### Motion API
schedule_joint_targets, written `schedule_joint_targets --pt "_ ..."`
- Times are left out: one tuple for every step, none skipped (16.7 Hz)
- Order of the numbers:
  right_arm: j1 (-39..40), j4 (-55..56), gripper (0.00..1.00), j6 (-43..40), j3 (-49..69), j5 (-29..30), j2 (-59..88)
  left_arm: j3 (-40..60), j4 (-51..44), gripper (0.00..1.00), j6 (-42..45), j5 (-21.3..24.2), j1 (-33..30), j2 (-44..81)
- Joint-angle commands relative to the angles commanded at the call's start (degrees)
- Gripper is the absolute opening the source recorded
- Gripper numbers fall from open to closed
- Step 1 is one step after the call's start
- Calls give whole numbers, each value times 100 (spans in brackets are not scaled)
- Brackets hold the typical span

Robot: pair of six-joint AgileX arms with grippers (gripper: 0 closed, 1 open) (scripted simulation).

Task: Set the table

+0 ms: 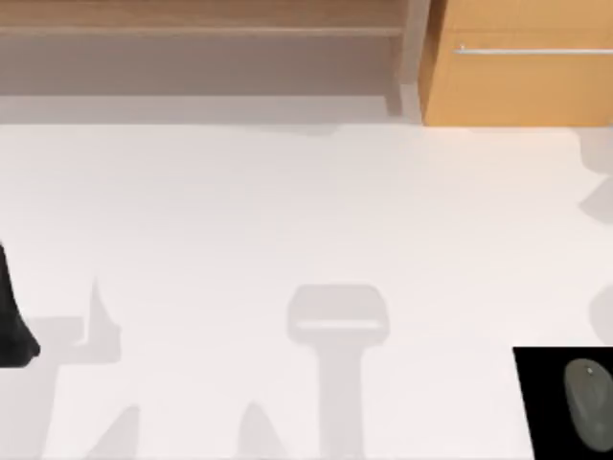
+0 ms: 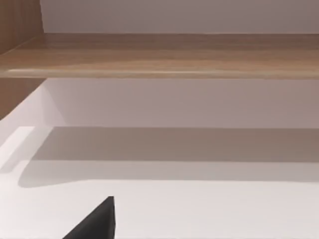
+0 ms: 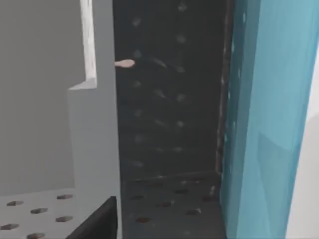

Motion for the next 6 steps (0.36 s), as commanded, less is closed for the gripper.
schedule_joint_targets --pt "-40 32 100 -20 -130 -49 -91 0 0 100 0 0 0 0" --pt "-89 69 100 -34 -278 -101 -183 0 0 100 0 0 0 0" --pt "-142 102 100 -47 -444 -151 -269 0 0 100 0 0 0 0" --pt "-189 126 100 -61 -584 -193 -331 0 0 100 0 0 0 0" --pt "-223 137 100 -69 -669 -220 -361 0 0 100 0 0 0 0" --pt "-233 140 100 -71 -692 -229 -367 0 0 100 0 0 0 0"
